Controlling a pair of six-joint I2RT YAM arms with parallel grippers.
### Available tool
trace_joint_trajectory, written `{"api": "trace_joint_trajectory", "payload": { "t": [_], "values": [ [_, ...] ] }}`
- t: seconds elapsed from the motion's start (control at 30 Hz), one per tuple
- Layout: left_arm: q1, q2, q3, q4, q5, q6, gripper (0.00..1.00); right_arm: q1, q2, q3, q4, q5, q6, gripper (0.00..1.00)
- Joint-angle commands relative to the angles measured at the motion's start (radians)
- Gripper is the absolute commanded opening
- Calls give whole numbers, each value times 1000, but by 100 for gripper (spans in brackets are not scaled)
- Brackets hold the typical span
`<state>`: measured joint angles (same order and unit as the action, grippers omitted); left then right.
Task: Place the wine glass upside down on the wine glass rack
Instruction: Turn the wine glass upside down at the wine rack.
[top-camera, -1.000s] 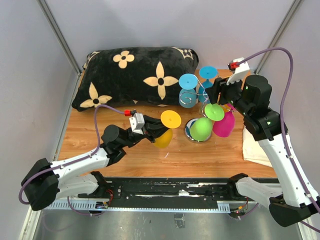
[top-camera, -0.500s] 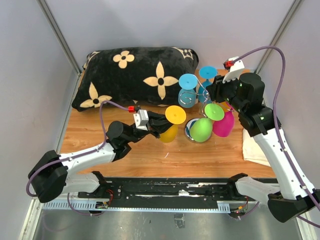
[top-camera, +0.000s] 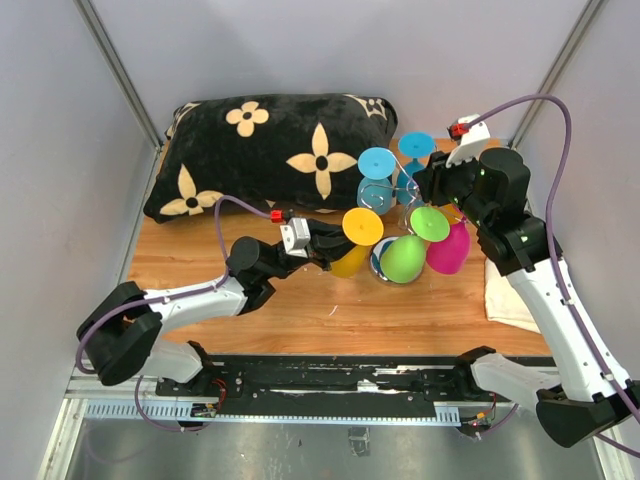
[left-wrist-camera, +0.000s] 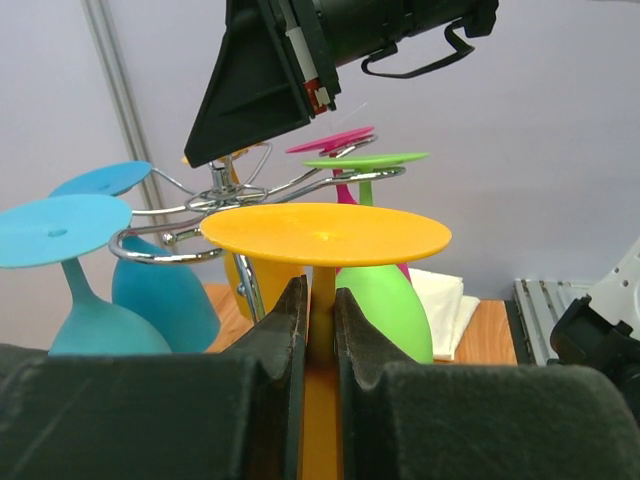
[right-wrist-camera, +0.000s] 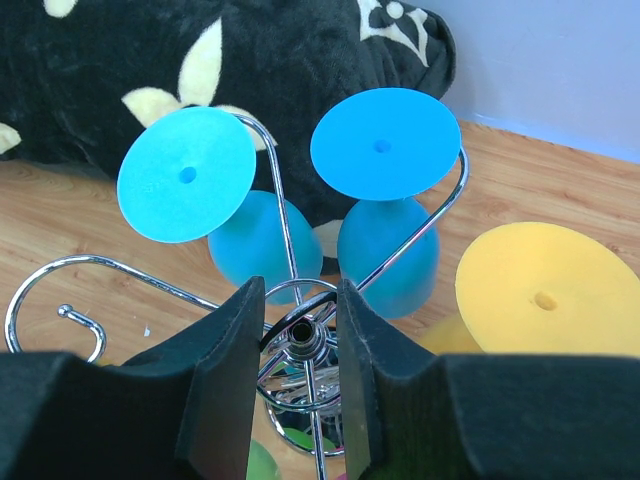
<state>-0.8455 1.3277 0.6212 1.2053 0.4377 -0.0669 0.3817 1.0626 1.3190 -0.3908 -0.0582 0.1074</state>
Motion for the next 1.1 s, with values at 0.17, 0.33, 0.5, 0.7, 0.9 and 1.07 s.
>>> {"api": "trace_joint_trajectory", "payload": {
  "t": [0.17,0.33,0.5,0.7,0.9,1.07],
  "values": [
    [6,97,116,84,63,73,1,-18,-23,-30,6,9,-19,6],
    [6,137,158,40,76,118,1,-18,-28,-30,6,8,-20,5],
    [6,171,173,39,81,130,0,-18,-26,-29,5,3,-21,5],
    [6,202,181,16,71,171,0,-18,-27,-28,6,1,-25,4],
    [15,237,203,15,68,188,1,-18,-21,-31,6,-2,-30,4],
    [24,261,217,26,70,200,0,-18,-24,-37,8,-3,-34,4]
  ]
}}
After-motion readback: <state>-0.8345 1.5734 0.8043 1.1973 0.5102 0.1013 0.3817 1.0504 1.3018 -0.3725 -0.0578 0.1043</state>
